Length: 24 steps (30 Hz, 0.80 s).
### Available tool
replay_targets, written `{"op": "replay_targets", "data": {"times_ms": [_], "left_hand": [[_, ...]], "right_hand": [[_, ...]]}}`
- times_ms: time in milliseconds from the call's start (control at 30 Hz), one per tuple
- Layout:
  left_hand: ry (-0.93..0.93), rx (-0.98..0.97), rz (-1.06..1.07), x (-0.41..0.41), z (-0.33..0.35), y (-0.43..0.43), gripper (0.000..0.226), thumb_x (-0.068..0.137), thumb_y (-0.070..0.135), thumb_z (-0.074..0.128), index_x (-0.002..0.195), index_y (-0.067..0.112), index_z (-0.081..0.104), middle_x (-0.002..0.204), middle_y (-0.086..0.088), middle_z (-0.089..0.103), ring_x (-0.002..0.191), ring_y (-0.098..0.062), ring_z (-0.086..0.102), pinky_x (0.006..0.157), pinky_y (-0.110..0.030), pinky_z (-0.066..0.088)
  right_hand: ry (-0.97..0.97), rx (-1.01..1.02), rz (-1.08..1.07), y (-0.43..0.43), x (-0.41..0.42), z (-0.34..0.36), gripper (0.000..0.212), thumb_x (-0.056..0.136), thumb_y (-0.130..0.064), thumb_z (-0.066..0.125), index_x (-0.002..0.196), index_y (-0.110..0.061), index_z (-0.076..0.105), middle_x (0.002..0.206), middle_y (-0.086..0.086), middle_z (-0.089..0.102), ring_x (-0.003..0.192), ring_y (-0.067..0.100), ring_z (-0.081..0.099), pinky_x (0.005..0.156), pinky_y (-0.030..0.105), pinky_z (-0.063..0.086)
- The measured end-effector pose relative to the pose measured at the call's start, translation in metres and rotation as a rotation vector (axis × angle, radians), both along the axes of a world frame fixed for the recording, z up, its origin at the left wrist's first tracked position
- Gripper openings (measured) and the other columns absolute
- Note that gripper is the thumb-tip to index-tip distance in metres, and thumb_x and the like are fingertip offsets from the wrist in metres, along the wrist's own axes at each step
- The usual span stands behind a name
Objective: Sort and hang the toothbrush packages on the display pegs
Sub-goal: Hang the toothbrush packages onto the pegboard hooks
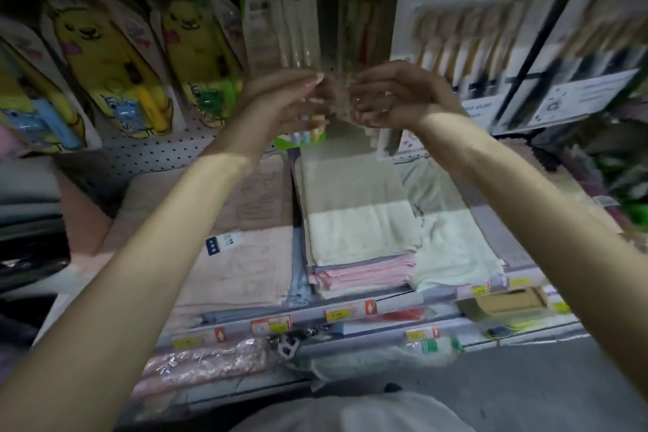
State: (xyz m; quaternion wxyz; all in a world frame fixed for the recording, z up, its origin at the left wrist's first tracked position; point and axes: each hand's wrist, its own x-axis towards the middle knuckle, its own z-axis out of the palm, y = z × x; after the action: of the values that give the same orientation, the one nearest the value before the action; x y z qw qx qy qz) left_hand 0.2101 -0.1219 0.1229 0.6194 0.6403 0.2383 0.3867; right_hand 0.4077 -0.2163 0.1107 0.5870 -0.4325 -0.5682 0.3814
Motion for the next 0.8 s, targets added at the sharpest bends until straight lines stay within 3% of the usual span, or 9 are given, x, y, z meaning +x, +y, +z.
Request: {"op": "replay_targets", "data": {"times_ms": [100, 233, 367, 500, 667, 800], "left_hand": [[-0.013, 0.019, 0.029, 0.032, 0.002, -0.02, 0.012, 0.076, 0.022, 0.065, 0.08, 0.022, 0.077, 0.087, -0.002, 0.076, 0.084, -0.022, 0.072, 0.076, -0.036, 0.057], [-0.04, 0.022, 0.053, 0.084, 0.006, -0.047, 0.012, 0.087, 0.014, 0.062, 0.096, 0.016, 0.07, 0.09, -0.001, 0.076, 0.086, -0.023, 0.072, 0.081, -0.039, 0.057], [-0.028, 0.025, 0.075, 0.118, 0.007, -0.067, 0.023, 0.078, 0.021, 0.067, 0.1, 0.014, 0.069, 0.099, -0.007, 0.074, 0.089, -0.025, 0.072, 0.077, -0.035, 0.056], [-0.026, -0.004, 0.137, 0.138, 0.009, -0.077, 0.031, 0.083, 0.02, 0.065, 0.112, 0.01, 0.065, 0.104, -0.009, 0.072, 0.089, -0.023, 0.072, 0.074, -0.031, 0.055], [-0.028, -0.067, 0.207, 0.142, 0.014, -0.071, 0.01, 0.091, 0.016, 0.06, 0.1, 0.016, 0.064, 0.096, -0.003, 0.073, 0.089, -0.022, 0.071, 0.08, -0.033, 0.056], [0.024, -0.034, 0.212, 0.14, 0.016, -0.059, 0.033, 0.089, 0.026, 0.059, 0.115, 0.006, 0.064, 0.109, -0.011, 0.07, 0.1, -0.026, 0.068, 0.09, -0.038, 0.053]], "right_hand": [[0.007, 0.003, 0.074, -0.019, 0.042, 0.002, 0.041, 0.078, 0.013, 0.055, 0.111, -0.009, 0.063, 0.117, 0.016, 0.068, 0.109, 0.032, 0.064, 0.088, 0.037, 0.054], [-0.026, -0.015, 0.133, -0.038, 0.097, 0.011, 0.047, 0.077, 0.017, 0.049, 0.117, -0.005, 0.06, 0.12, 0.017, 0.067, 0.114, 0.032, 0.062, 0.089, 0.035, 0.053], [0.023, -0.065, 0.166, -0.045, 0.139, 0.018, 0.047, 0.071, 0.009, 0.051, 0.101, -0.02, 0.072, 0.111, 0.008, 0.072, 0.11, 0.031, 0.065, 0.096, 0.042, 0.052], [0.06, -0.089, 0.172, -0.042, 0.163, 0.023, 0.049, 0.081, 0.015, 0.042, 0.101, -0.019, 0.071, 0.113, 0.005, 0.072, 0.111, 0.026, 0.065, 0.1, 0.046, 0.049], [0.112, -0.102, 0.216, -0.028, 0.159, 0.023, 0.037, 0.076, 0.008, 0.051, 0.108, -0.006, 0.063, 0.115, 0.008, 0.071, 0.106, 0.025, 0.066, 0.09, 0.037, 0.054], [0.114, -0.07, 0.176, -0.02, 0.159, 0.023, 0.04, 0.079, 0.013, 0.052, 0.109, -0.01, 0.067, 0.112, 0.005, 0.072, 0.106, 0.024, 0.067, 0.086, 0.032, 0.054]]}}
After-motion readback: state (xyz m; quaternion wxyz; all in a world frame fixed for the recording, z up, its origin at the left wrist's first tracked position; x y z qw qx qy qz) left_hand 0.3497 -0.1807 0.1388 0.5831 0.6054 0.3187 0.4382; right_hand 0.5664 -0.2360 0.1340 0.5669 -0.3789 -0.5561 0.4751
